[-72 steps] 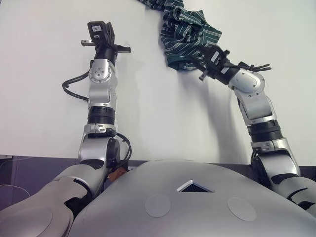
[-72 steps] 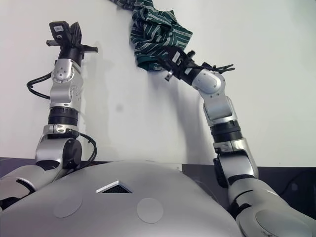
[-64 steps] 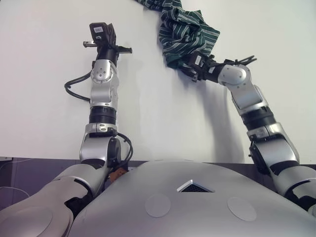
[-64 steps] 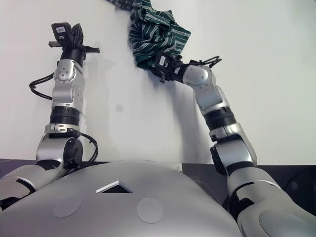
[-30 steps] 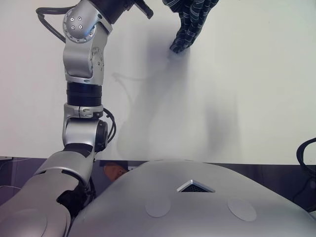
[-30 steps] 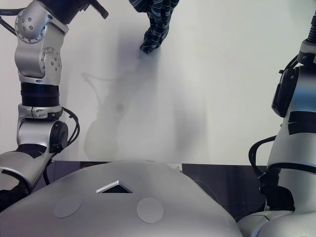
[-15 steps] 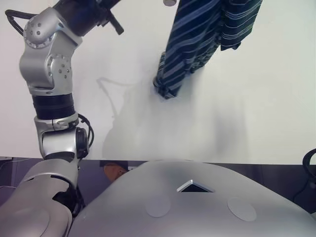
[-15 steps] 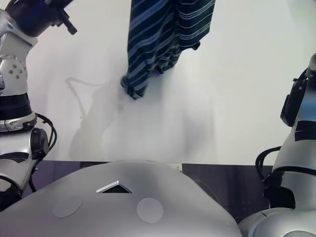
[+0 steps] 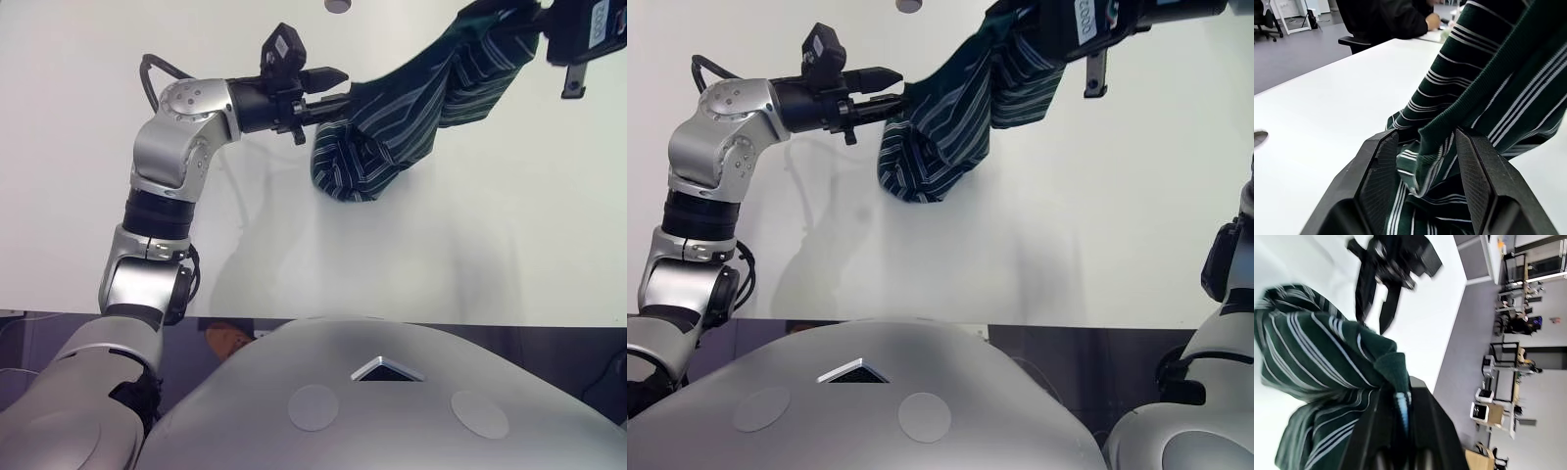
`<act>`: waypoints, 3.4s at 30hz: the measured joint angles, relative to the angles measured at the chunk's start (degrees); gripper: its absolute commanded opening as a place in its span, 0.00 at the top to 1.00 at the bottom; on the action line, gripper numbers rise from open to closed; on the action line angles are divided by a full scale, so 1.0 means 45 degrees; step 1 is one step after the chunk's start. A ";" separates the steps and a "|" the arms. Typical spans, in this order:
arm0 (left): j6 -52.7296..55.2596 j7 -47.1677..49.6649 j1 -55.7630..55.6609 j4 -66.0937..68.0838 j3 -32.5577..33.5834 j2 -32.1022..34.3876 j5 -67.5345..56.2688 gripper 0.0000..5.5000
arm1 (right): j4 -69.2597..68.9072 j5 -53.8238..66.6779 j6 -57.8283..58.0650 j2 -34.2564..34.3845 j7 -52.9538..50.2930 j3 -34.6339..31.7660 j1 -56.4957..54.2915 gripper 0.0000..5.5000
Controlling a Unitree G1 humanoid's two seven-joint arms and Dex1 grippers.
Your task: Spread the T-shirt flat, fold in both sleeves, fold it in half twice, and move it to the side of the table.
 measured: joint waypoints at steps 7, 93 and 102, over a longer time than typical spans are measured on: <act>-0.0238 -0.1001 -0.0122 0.0297 -0.0435 0.0351 0.0484 0.50 | -0.0218 -0.0021 0.0226 0.0001 -0.0010 0.0000 0.0012 0.99; 0.2774 -0.2326 0.3289 -0.3381 0.1883 0.5615 0.0751 0.86 | -0.1070 0.1405 0.7227 0.0767 -0.5068 0.0304 0.7997 0.96; 0.0558 -0.1351 0.4120 -0.1414 -0.0354 0.5386 0.3127 0.99 | 0.1628 -0.1176 0.4520 -0.0774 -0.4994 0.1431 0.8937 1.00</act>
